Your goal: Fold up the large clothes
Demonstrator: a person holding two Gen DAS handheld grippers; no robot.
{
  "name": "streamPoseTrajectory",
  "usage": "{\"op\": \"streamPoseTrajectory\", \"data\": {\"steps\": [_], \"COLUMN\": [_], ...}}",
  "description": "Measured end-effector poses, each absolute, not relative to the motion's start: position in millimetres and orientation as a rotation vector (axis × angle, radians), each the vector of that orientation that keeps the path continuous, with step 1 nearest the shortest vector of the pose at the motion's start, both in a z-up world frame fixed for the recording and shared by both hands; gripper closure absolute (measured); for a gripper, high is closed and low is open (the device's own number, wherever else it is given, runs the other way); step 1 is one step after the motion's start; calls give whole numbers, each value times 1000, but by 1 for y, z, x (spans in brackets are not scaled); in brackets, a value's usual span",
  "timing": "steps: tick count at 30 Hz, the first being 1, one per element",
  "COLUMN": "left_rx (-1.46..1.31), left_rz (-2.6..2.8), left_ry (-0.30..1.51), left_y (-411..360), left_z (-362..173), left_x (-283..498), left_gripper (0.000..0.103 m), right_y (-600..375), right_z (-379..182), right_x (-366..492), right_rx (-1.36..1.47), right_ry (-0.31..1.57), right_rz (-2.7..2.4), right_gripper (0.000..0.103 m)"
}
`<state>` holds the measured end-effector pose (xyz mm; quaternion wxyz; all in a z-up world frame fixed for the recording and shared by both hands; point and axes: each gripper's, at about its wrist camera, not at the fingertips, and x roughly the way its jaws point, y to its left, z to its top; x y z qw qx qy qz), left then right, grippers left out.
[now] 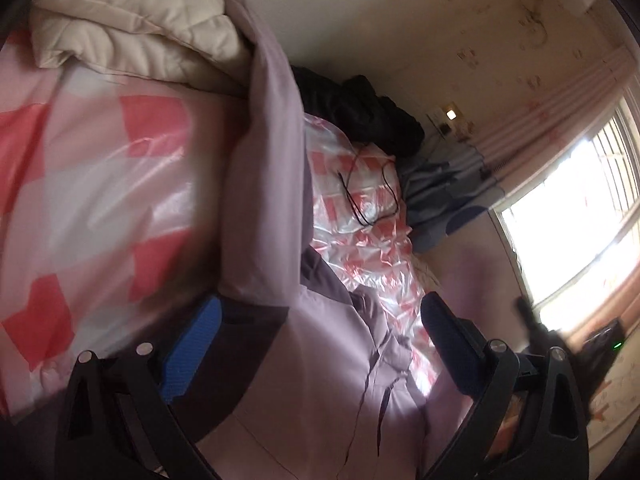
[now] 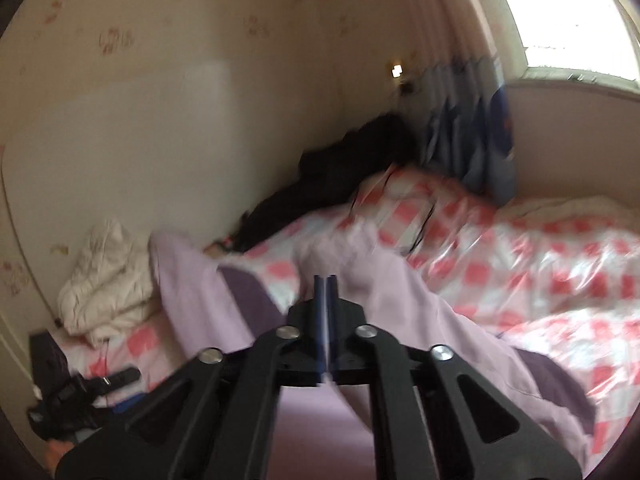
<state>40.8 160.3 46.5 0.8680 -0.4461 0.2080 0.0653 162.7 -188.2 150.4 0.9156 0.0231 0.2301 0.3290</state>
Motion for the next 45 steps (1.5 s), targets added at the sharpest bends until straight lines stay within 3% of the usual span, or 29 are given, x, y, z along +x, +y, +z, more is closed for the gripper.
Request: {"op": "streamPoseTrajectory", "data": {"steps": [5,8,11,12,14,15,16,19,21,22,25,28,31,36,38,39,41,42,45], "left_rx": [-955,-965,-974,-975,-983,-988,-989,-974,-975,-979,-993,-1010,-1026,-1028,-1024,-1020,-1009,-1009,-994], "left_rz": [143,147,147,149,151,148,146,143,138,135,134,140,140,139,141,141,140,139,127], "left_ry": [449,462,473,476,484,487,489,493,500,503,509,499,490,495,496,496,500,503,507], "left_y": [168,167,166,166,166,166,165,163,163,163,166,170,171,168,167,166,166,166,163], "left_z": [44,40,38,37,33,33,32,32,31,31,29,29,28,26,25,26,26,26,27], "left_x": [40,43,47,47,47,47,48,48,49,49,50,48,46,47,48,48,49,50,52], "left_gripper": [8,8,7,8,8,8,8,8,8,8,8,8,8,7,8,8,8,8,8], "right_y": [-128,-136,-136,-131,-127,-122,-120,-98,-82,-71,-72,-108,-141,-116,-99,-88,-84,-87,-131], "right_z": [56,34,11,1,-6,-7,-5,-9,-21,-32,-51,-36,-7,-4,-31,-52,-70,-65,-25], "right_x": [164,169,185,185,184,184,184,189,194,198,209,213,202,182,185,189,188,187,180], "right_rx": [-1,53,18,-30,-84,-103,-113,-173,-293,-386,-362,-96,105,-10,-67,-108,-149,-129,83], "right_ry": [667,689,848,885,892,884,872,860,876,893,938,914,803,768,856,939,989,996,926], "right_rz": [740,711,666,668,669,657,648,648,585,529,513,553,638,691,699,699,696,716,791], "right_gripper": [102,102,99,91,64,39,30,18,18,24,61,77,78,76,66,50,47,40,36]}}
